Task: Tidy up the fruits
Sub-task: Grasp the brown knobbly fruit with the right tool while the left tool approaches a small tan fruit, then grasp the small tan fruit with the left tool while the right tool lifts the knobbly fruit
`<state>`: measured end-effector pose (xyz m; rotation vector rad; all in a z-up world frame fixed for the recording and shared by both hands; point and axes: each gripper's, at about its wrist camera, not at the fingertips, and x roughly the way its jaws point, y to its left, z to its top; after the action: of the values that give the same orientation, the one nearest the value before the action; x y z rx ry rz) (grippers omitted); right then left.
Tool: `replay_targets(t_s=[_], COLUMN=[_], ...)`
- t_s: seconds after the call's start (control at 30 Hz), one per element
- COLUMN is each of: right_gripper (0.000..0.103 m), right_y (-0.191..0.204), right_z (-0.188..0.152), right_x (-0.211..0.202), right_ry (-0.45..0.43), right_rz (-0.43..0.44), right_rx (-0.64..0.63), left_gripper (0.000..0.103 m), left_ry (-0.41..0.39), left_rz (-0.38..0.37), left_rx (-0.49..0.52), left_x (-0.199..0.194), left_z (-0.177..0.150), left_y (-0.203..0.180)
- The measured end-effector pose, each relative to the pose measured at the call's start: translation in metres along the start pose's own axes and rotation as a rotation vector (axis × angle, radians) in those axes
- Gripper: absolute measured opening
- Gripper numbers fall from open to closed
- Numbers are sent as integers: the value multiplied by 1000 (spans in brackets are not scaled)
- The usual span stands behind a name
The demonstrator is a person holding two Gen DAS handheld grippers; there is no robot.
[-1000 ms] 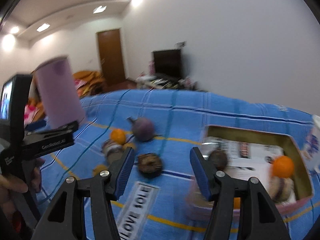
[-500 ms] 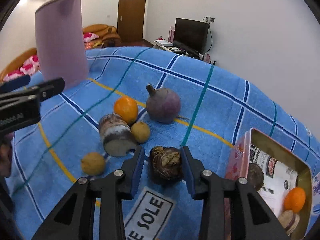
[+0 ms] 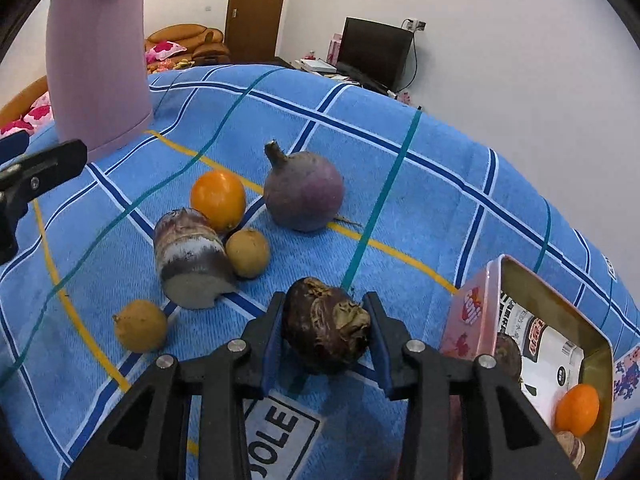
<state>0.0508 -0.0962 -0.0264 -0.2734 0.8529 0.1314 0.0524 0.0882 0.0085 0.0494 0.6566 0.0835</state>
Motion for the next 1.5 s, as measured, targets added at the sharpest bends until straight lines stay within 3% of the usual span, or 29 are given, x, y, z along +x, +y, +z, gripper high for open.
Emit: replay_targets(t_s=[0.13,0.2,0.3,0.43,0.53,0.73,0.83,1.0,1.03,1.13,1.23,1.4,1.5], right_gripper=[39,39,39,39,39,39,39,39,39,40,40,39,40], right_y=[2,-1,-11,-31,-43,-57,-56,-52,-52,-52,-53,-57,-61], right_z=[-6,-12,-27,-52,-67,-75,-75,-76,-77,-77,-78,-78,-79], right_x=[-8,-26,-63,-94,-100,-103,-103,-104,-105,-106,-110,-121,-127], right_ry=[-19,-83,-220,-320,-334,-337,-335,-330,-332,-339,-360,-426,-464], right_rz=[34,50,39,23,-1,49,66,75,75,71,62,32,19], right_rx=[13,50,104,184,217,297,291,282,283,284,281,285,284], left_gripper=[103,103,103,99,91,70,68,31,28,28,28,28,28], left_ry=[11,24,54,107,151,255,233,224,224,222,168,15,-74], left_rz=[-10,-35,-131,-274,-354,-389,-369,-379,-385,-390,-382,-388,-361], left_rx=[30,44,74,162,221,218,259,228,217,212,198,98,104], left_x=[2,3,4,5,8,28,28,28,30,33,26,6,-5], left_z=[-1,-2,-6,-15,-24,-36,-38,-35,-34,-33,-27,-13,-10], left_y=[-4,-5,-10,-31,-49,-64,-69,-64,-61,-61,-55,-41,-40])
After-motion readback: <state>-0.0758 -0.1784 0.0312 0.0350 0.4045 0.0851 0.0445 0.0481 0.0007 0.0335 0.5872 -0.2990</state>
